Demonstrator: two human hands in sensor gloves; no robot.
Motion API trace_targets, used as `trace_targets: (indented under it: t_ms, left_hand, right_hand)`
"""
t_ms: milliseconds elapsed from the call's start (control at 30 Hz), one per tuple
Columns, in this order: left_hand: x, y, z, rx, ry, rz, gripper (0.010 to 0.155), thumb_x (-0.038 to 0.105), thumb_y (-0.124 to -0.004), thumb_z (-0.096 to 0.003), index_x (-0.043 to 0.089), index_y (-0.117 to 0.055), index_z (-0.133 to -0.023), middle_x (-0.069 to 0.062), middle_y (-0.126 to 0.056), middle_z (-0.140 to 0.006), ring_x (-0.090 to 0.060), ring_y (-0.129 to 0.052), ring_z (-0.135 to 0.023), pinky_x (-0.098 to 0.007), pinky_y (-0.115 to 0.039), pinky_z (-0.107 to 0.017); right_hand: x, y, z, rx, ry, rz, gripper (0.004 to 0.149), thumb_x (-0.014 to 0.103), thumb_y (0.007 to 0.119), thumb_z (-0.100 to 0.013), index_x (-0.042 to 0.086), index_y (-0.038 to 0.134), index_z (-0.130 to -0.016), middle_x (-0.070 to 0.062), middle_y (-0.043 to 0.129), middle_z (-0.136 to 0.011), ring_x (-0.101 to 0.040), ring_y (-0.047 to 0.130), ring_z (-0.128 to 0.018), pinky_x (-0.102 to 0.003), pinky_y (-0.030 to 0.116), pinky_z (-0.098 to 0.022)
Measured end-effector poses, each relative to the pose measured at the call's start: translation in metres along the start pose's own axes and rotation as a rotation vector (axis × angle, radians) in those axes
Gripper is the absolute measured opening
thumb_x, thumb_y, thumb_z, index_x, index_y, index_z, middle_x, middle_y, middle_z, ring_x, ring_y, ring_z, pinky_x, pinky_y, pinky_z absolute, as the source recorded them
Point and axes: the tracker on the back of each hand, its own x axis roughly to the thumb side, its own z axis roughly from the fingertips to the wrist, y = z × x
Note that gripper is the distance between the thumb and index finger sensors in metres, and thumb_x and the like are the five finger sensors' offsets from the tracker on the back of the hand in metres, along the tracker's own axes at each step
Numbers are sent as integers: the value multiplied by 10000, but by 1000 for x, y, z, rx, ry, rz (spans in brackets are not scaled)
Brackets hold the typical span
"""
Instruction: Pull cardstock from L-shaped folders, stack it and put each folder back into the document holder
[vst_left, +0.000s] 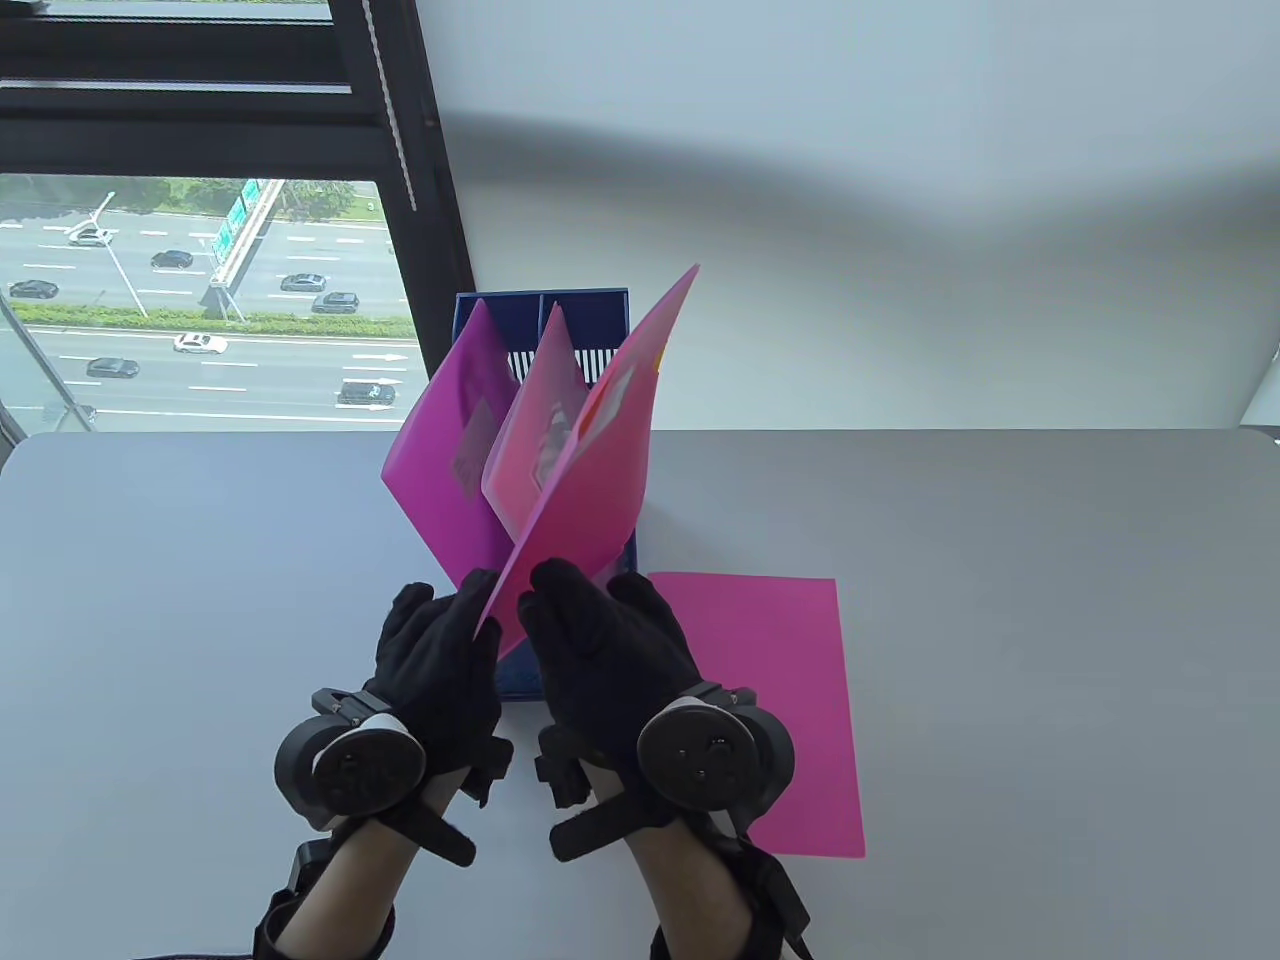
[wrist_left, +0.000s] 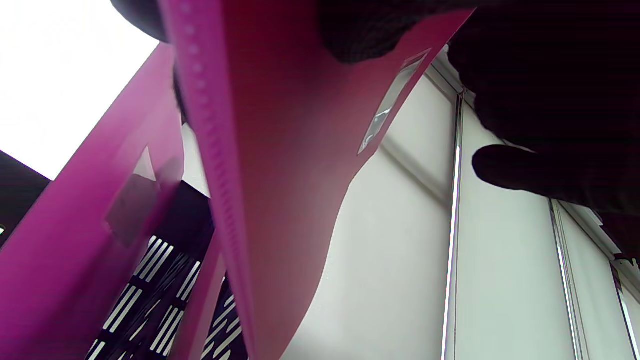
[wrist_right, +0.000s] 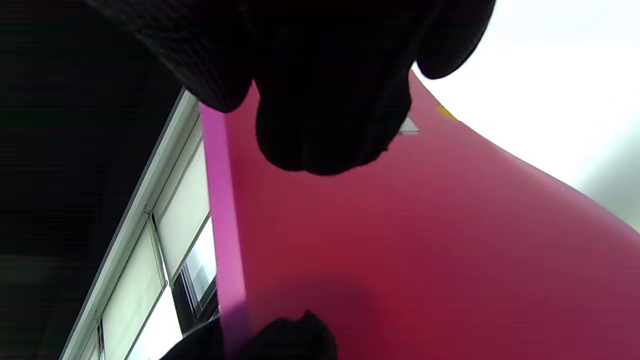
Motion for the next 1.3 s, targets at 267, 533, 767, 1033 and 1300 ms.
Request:
trace_targets:
  t_ms: [267, 533, 767, 1033, 1300]
  left_hand:
    - [-43, 17, -8, -84, 138, 428, 500, 339, -674, -585, 122, -740, -1031, -52, -957, -789, -369, -939, -767, -613, -551, -734]
    - [-73, 11, -11, -262, 169, 758, 491, 359, -688, -583, 168, -766, -1029, -42, -966, -801, -362, -942, -779, -619, -544, -735]
    - [-87, -8, -9, -440, 132, 956, 488, 365, -690, -584, 185, -769, -1030, -36, -964, -811, -362, -940, -786, -621, -545, -733]
    - [-86, -22, -8, -568, 107, 949, 472, 372, -726, -592, 217, -771, -1036, -45, -941, -855, -374, -915, -823, -627, -553, -728]
    - [-98, -14, -6, -479, 154, 1031, 537, 363, -744, -594, 236, -653, -1107, -69, -838, -966, -381, -871, -885, -617, -548, -740]
  right_hand:
    - [-38, -28, -13, -79, 115, -27, 578, 472, 833, -599, 286, 608, -1098, 5, 775, -1021, -251, 874, -818, -530, 511, -764]
    - [-71, -51, -21, -62, 222, -115, 563, 463, 821, -610, 267, 624, -1099, -30, 728, -1062, -294, 832, -860, -555, 479, -766]
    - [-99, -50, -25, 130, 360, -499, 627, 516, 825, -607, 238, 592, -1119, -43, 745, -1052, -295, 839, -855, -559, 484, -762]
    - [-106, -47, -30, 220, 334, -565, 433, 342, 826, -607, 259, 727, -1020, 25, 894, -889, -185, 968, -690, -510, 589, -741]
    - [-105, -48, -31, 222, 306, -490, 406, 327, 833, -592, 264, 766, -988, 13, 913, -861, -189, 981, -656, -508, 609, -730]
